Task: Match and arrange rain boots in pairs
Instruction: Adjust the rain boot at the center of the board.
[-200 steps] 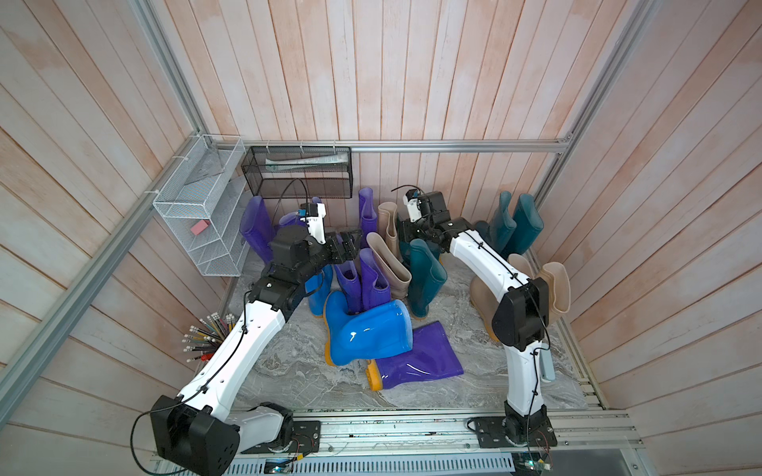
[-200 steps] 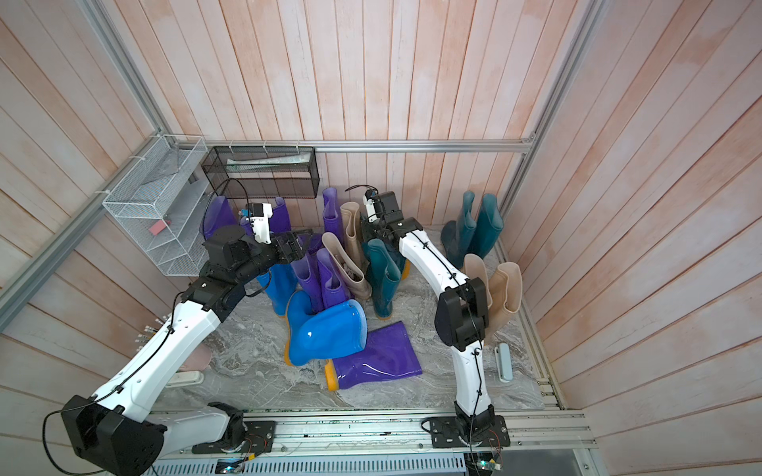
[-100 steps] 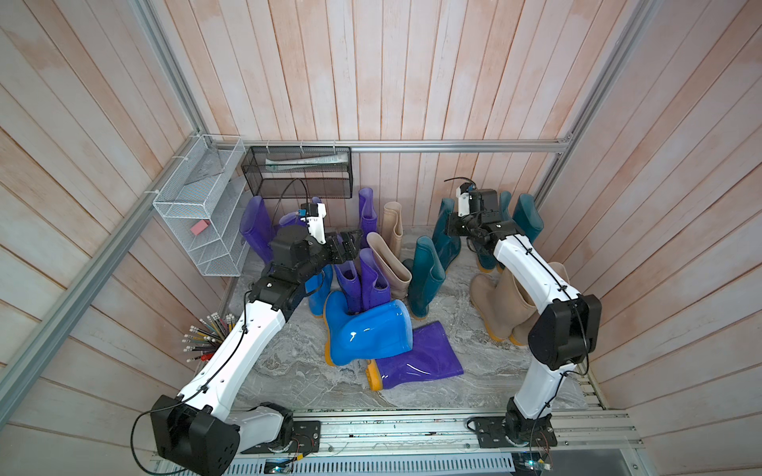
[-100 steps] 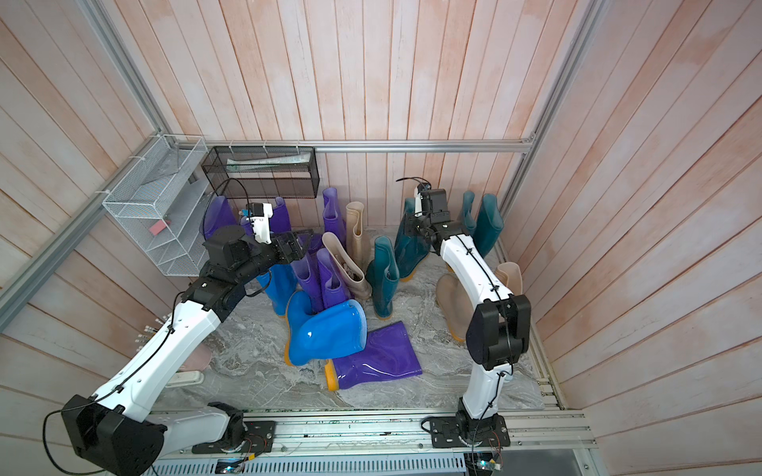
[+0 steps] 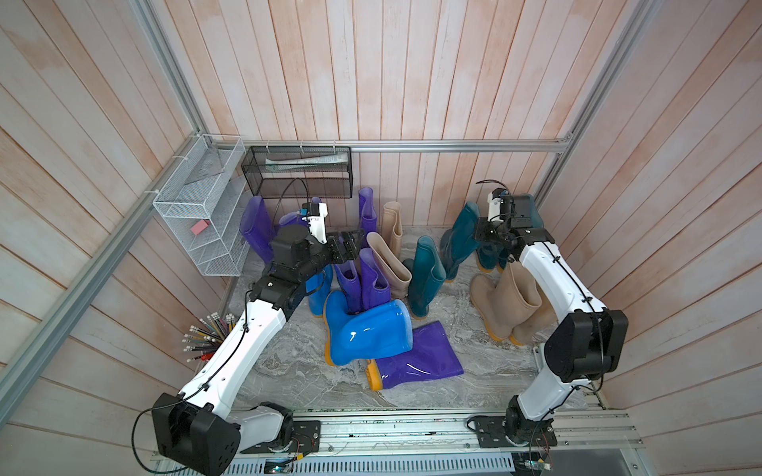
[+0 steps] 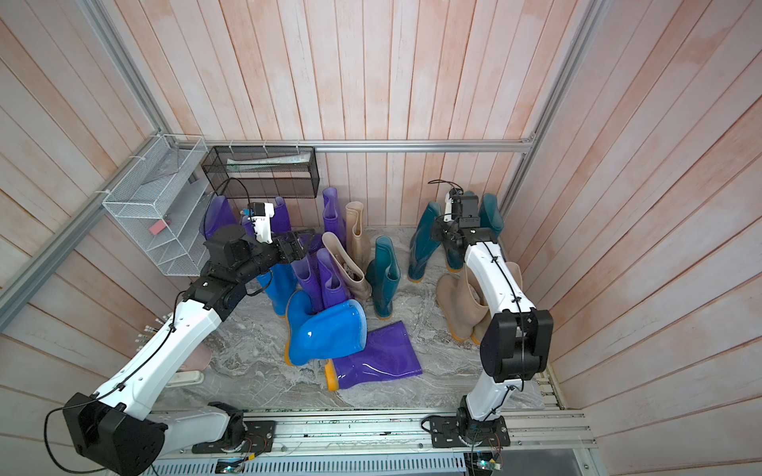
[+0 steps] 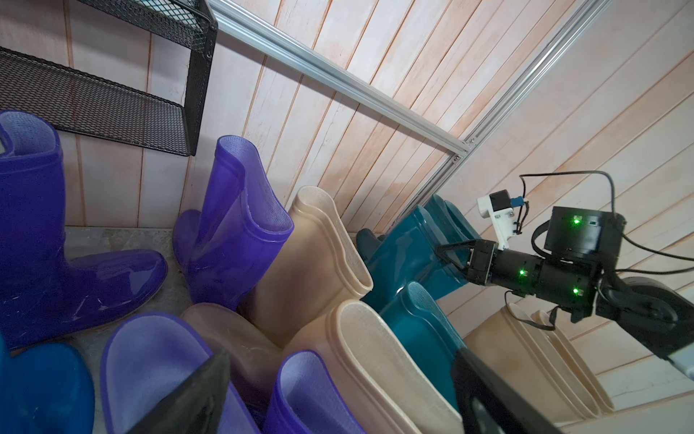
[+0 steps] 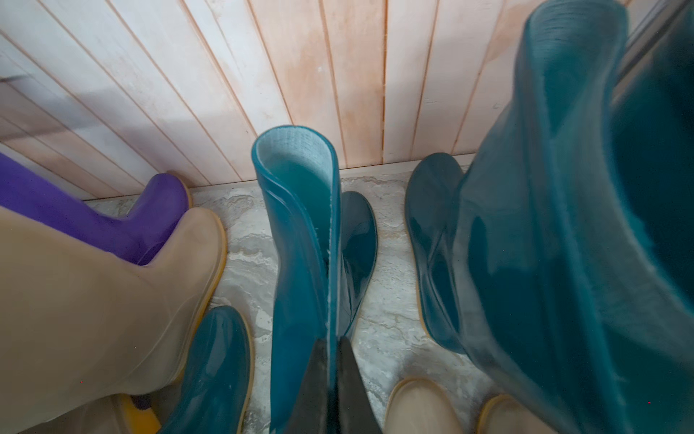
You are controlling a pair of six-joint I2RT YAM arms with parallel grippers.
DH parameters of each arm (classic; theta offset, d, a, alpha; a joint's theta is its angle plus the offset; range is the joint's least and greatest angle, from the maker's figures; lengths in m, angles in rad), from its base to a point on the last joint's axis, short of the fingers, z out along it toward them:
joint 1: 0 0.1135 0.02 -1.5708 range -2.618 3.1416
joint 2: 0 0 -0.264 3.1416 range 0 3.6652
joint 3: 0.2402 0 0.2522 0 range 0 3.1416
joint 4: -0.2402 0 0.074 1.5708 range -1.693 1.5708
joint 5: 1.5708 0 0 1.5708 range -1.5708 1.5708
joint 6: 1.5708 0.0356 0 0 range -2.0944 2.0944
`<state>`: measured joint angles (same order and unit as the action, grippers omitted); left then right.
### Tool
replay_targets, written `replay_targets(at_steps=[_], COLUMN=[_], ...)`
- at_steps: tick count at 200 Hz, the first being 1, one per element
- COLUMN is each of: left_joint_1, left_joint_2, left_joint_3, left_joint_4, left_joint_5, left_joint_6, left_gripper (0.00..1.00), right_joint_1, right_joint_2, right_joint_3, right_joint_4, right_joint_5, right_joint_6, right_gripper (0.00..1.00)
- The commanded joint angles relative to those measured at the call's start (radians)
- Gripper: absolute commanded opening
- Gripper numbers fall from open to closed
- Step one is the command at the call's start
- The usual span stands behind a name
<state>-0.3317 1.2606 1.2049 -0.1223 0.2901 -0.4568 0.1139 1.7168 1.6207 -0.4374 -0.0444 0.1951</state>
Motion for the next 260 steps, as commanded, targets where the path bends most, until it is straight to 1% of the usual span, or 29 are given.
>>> replay_targets(at_steps=[1,16,20,41,65,87,99,116,136,165,175,191,195,198,201,216,220,227,238,260], left_joint_1=[0.006,0.005,0.005,0.006,0.006,0.006,0.007,0.006,0.006,0.006,0.006,0.006,0.007,0.007,0.007,0.006,0.006,0.006,0.006,0.006], left_joint_2=[0.009,0.007,0.006,0.003,0.002,-0.008,-0.012,-0.016,-0.02,-0.017,-0.018,-0.022,-0.022,-0.023,-0.024,-0.022,-0.022,-0.021,-0.021,-0.023], left_joint_3=[-0.005,0.002,0.003,0.003,0.009,0.007,0.007,0.006,0.004,0.005,0.009,0.007,0.006,0.005,0.003,0.006,0.007,0.008,0.007,0.008], left_joint_4=[0.012,0.006,0.006,0.006,0.002,0.005,0.005,0.006,0.011,0.012,0.009,0.008,0.01,0.012,0.012,0.013,0.013,0.013,0.012,0.012], left_joint_5=[0.028,0.032,0.033,0.04,0.053,0.054,0.055,0.059,0.067,0.074,0.076,0.073,0.074,0.073,0.074,0.079,0.08,0.081,0.081,0.081], left_joint_6=[0.0,0.004,0.004,0.004,0.003,0.0,0.001,-0.001,-0.006,-0.009,-0.008,-0.006,-0.006,-0.008,-0.008,-0.008,-0.009,-0.01,-0.009,-0.006], left_gripper=[0.95,0.95,0.95,0.95,0.95,0.95,0.95,0.95,0.95,0.95,0.95,0.95,0.95,0.95,0.95,0.95,0.95,0.95,0.95,0.95], right_joint_1=[0.003,0.005,0.004,0.004,0.005,0.015,0.025,0.036,0.035,0.055,0.06,0.058,0.057,0.057,0.054,0.037,0.033,0.026,0.022,0.006], right_joint_2=[0.001,0.0,-0.003,-0.027,-0.034,-0.022,-0.01,0.022,0.086,0.174,0.199,0.228,0.23,0.23,0.228,0.231,0.234,0.237,0.246,0.294], right_joint_3=[0.042,0.036,0.034,0.038,0.081,0.113,0.128,0.161,0.218,0.275,0.295,0.333,0.334,0.333,0.329,0.336,0.342,0.35,0.377,0.476], right_joint_4=[-0.011,-0.022,-0.022,-0.012,-0.018,-0.021,-0.022,-0.035,-0.075,-0.11,-0.13,-0.188,-0.194,-0.192,-0.186,-0.182,-0.182,-0.18,-0.176,-0.209], right_joint_5=[-0.02,-0.032,-0.029,-0.014,-0.03,-0.053,-0.044,-0.015,0.008,0.011,0.023,0.071,0.088,0.095,0.095,0.078,0.073,0.066,0.076,0.082], right_joint_6=[0.003,0.006,0.006,0.015,0.037,0.05,0.058,0.064,0.074,0.071,0.061,0.032,0.029,0.027,0.023,0.008,0.003,-0.008,-0.032,-0.092], right_gripper=[0.08,0.34,0.39,0.59,0.7,0.73,0.74,0.79,0.79,0.79,0.76,0.65,0.59,0.53,0.46,0.2,0.14,0.08,0.0,0.0])
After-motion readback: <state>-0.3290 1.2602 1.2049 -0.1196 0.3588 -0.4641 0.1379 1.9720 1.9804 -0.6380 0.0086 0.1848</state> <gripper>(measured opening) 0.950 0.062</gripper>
